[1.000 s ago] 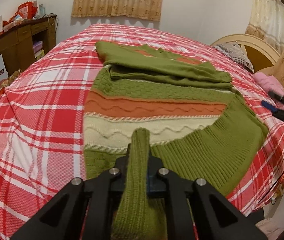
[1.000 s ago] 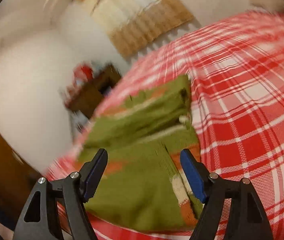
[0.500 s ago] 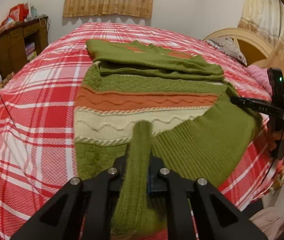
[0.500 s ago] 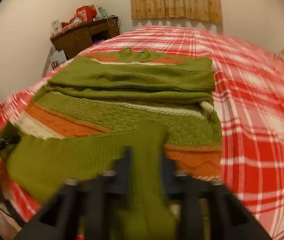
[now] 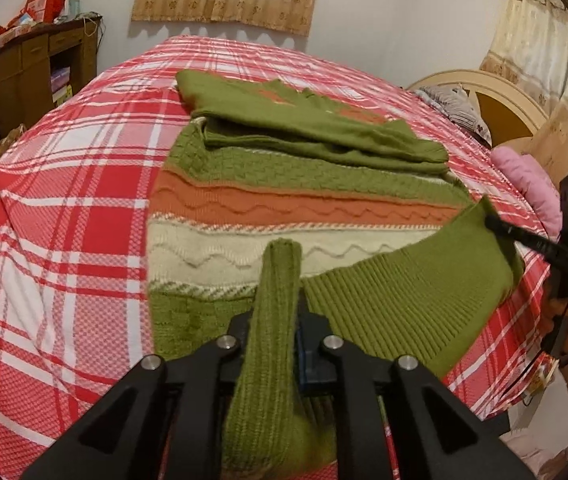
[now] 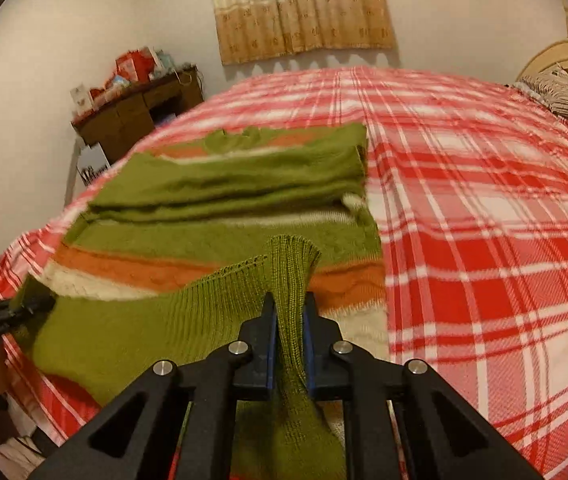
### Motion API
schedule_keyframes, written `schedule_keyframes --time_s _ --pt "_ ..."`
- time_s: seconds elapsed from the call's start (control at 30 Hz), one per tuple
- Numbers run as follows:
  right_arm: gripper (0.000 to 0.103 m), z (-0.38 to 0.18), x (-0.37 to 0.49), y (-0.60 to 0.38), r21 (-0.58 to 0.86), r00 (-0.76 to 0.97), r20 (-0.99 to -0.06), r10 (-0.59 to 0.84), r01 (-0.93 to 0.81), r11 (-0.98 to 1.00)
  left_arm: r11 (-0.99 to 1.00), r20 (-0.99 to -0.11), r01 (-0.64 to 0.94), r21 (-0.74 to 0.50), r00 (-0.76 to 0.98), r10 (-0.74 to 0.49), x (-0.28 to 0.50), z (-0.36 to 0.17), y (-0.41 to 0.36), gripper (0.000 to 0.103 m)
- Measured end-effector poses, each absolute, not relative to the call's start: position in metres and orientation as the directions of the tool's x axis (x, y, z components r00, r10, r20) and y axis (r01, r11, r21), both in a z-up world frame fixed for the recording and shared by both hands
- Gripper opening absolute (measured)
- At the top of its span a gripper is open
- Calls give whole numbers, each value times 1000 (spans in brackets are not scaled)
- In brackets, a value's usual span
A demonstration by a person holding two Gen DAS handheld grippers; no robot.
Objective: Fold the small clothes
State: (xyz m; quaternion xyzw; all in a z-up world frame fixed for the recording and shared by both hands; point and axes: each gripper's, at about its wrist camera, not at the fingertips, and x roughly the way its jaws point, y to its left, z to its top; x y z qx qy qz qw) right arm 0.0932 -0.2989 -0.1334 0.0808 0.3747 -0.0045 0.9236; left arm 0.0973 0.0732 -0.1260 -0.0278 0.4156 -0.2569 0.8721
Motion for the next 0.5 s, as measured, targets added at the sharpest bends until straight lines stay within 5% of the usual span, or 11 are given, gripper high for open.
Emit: schedule_keyframes --time_s 0.5 --pt "10 -68 110 -294 127 806 -591 44 39 991 887 -651 411 -208 618 -440 131 -67 62 9"
